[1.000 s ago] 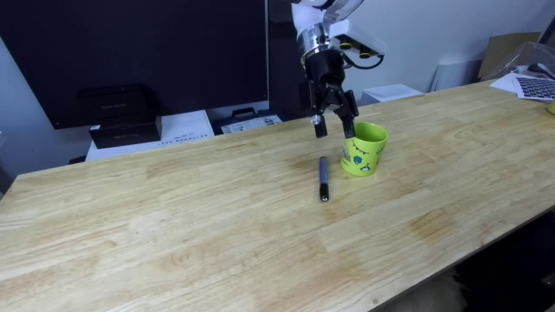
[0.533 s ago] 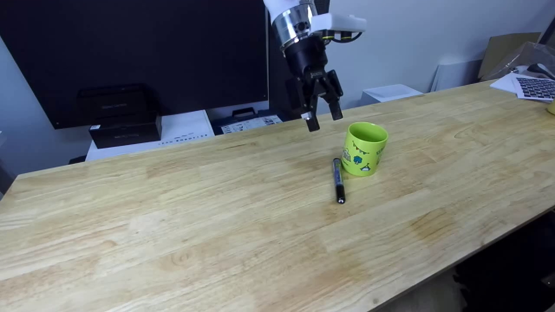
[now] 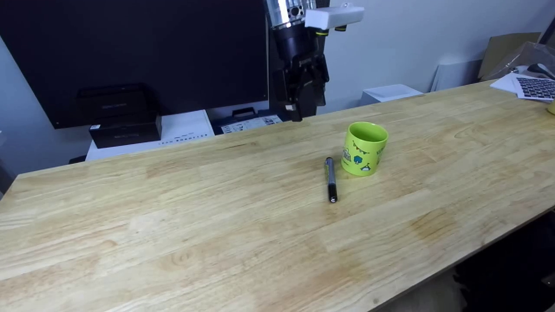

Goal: Take the marker out of the yellow mug

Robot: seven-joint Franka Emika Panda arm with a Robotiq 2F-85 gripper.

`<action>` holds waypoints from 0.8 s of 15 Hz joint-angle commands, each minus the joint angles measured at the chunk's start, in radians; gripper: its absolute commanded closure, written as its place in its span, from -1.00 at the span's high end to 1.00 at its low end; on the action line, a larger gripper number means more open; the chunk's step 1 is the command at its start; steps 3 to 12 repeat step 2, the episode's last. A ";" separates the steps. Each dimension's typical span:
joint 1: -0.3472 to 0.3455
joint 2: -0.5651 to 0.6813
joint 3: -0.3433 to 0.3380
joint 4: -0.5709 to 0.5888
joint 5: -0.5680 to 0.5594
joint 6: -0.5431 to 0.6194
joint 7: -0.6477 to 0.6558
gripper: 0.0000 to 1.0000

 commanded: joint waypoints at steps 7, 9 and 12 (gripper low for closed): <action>-0.005 0.010 0.007 0.004 -0.005 -0.003 0.003 1.00; -0.005 0.010 0.007 0.004 -0.005 -0.003 0.003 1.00; -0.005 0.010 0.007 0.004 -0.005 -0.003 0.003 1.00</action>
